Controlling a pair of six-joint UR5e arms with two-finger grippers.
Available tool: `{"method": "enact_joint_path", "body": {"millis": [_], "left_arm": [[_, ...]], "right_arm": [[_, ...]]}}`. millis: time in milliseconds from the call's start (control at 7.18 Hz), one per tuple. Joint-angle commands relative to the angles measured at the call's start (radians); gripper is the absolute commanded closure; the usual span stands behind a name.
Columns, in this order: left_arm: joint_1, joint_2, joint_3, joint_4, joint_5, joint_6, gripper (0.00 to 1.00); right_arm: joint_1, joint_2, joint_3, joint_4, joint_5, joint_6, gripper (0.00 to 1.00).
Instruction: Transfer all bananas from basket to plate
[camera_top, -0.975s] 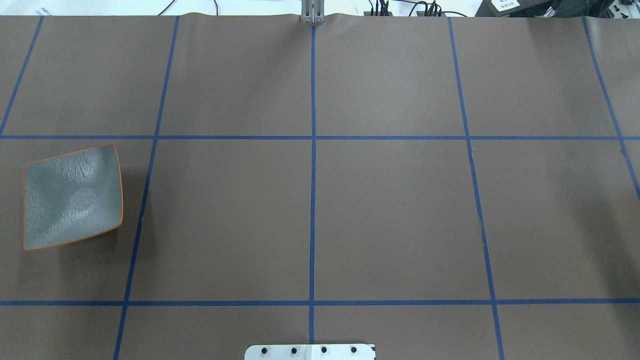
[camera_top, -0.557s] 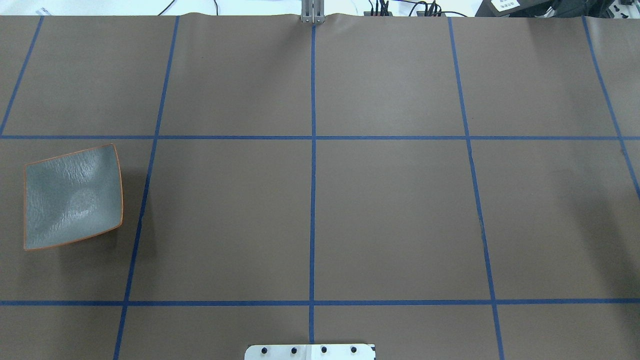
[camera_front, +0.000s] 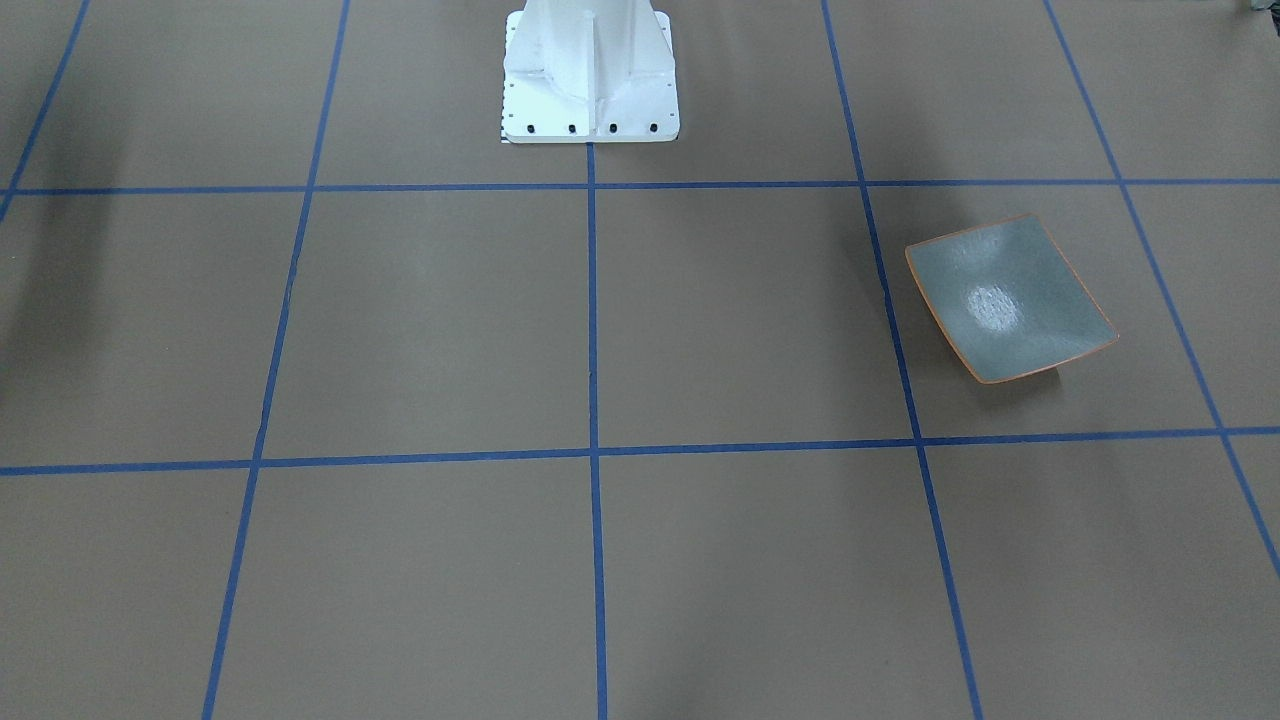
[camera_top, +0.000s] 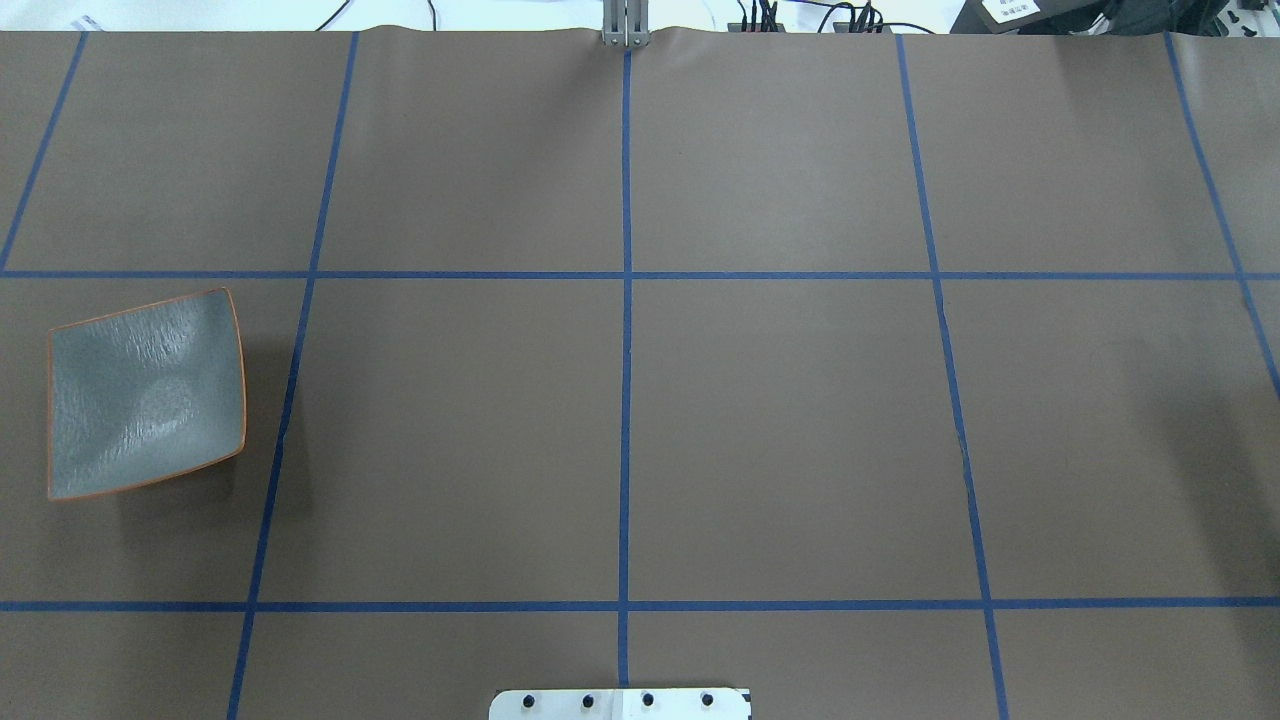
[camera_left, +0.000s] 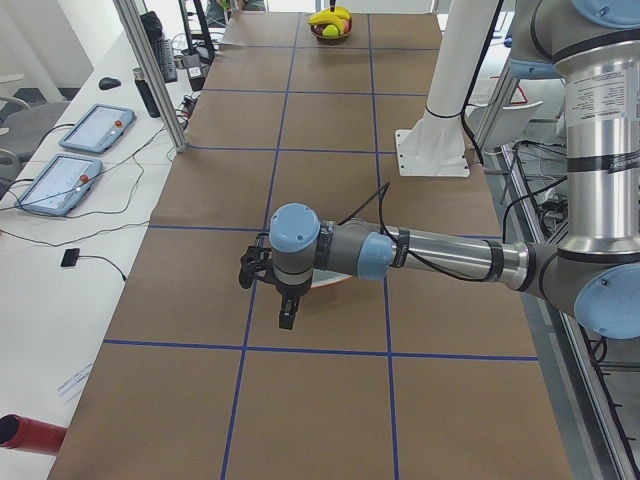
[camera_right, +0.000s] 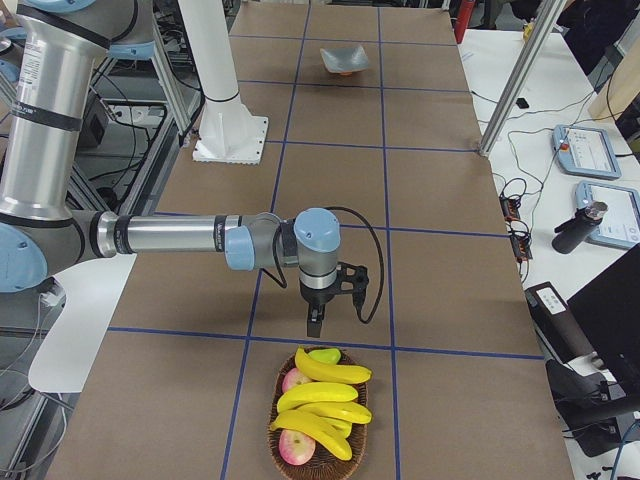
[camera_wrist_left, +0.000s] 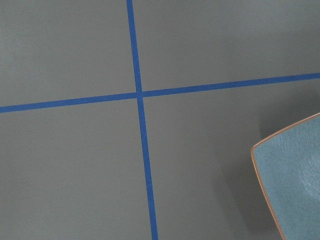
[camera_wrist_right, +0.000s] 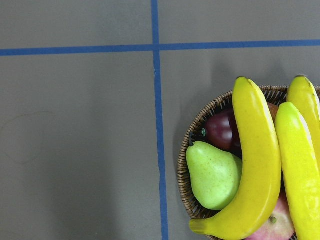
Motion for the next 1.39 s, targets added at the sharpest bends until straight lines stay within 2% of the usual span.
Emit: {"method": "enact_joint_path", "body": {"millis": [0,139,418,557,1114,1253], "left_arm": [[0.0,0.0,0.001,-0.003,0.0,0.0,0.0],[0.0,0.0,0.0,-0.003,-0.001,0.0,0.0],[0.0,0.0,-0.005,-0.003,0.002,-0.002,0.0],[0.0,0.0,-0.009,-0.003,0.004,-0.002,0.0],[-0.002,0.0,-0.017,-0.003,0.007,-0.002,0.0],[-0.002,0.0,-0.029,-0.002,0.008,-0.002,0.0]], "right_arm": [[-0.041,0.008,-0.044,0.002,-0.053,0.108,0.05],[-0.058,0.008,-0.047,0.004,-0.082,0.156,0.05],[-0.06,0.024,-0.142,0.072,-0.089,0.21,0.05],[-0.06,0.024,-0.159,0.109,-0.09,0.281,0.05],[-0.063,0.022,-0.205,0.131,-0.133,0.367,0.09],[-0.065,0.022,-0.218,0.169,-0.157,0.401,0.09]]}}
